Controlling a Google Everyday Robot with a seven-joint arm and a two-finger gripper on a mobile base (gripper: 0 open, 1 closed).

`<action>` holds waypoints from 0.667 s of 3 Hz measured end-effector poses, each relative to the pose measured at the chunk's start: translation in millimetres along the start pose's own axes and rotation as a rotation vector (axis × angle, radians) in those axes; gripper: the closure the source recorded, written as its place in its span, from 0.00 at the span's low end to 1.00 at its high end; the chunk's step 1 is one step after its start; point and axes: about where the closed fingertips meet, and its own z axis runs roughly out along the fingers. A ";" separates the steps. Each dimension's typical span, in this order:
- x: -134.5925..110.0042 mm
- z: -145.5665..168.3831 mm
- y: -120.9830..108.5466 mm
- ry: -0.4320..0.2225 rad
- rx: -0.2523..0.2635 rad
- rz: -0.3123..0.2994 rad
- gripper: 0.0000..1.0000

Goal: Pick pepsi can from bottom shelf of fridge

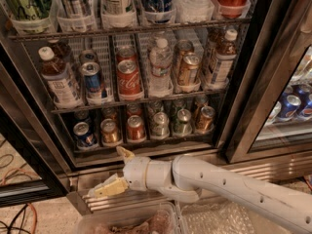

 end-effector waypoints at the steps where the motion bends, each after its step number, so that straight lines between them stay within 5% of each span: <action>1: 15.3 20.9 7.9 -0.006 -0.023 0.029 0.00; 2: 37.6 55.7 16.0 -0.043 -0.026 0.069 0.00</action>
Offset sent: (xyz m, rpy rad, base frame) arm -0.0107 0.0921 -0.0911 0.1378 0.1281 -0.0471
